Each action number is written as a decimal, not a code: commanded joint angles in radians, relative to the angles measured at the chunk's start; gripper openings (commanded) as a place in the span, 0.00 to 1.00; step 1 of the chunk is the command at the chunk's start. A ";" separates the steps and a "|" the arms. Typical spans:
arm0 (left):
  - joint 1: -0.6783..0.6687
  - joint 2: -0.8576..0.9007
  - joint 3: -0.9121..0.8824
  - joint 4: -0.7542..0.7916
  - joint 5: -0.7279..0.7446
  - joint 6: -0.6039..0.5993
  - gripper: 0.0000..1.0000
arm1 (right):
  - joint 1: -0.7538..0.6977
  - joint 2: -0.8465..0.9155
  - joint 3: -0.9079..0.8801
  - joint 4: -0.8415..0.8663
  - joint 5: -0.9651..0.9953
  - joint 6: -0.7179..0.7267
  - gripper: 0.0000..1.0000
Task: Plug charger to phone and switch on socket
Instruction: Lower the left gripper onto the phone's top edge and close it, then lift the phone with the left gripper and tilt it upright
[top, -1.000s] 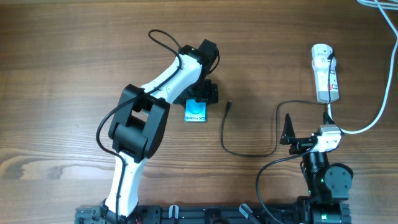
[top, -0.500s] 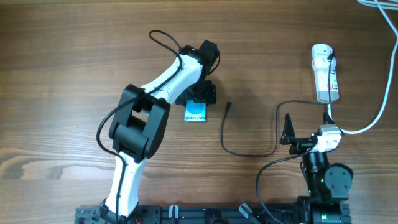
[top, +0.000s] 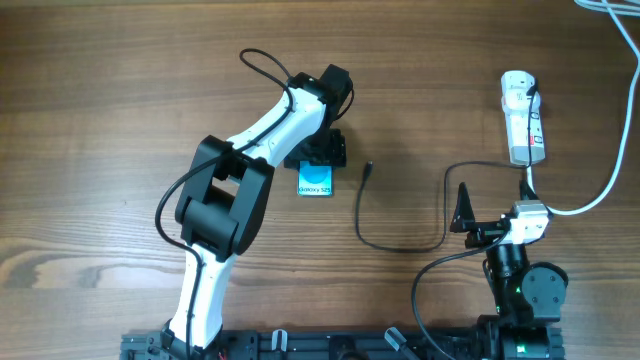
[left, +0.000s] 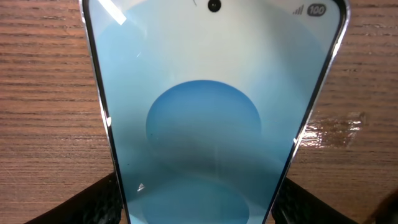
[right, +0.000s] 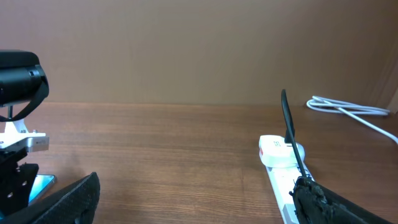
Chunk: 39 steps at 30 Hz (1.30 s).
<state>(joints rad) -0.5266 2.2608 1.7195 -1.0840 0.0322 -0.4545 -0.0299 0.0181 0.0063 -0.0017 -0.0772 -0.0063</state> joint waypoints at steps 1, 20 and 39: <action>-0.005 0.061 -0.019 -0.001 -0.004 -0.003 0.76 | -0.003 -0.004 -0.001 0.003 0.013 -0.017 1.00; 0.065 -0.141 0.048 -0.093 0.148 -0.002 0.77 | -0.003 -0.004 -0.001 0.002 0.013 -0.018 1.00; 0.259 -0.226 0.048 -0.164 1.168 0.083 0.75 | -0.003 -0.004 -0.001 0.003 0.013 -0.018 1.00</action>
<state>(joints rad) -0.3080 2.0701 1.7443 -1.2530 0.8913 -0.3973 -0.0299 0.0185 0.0063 -0.0017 -0.0772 -0.0063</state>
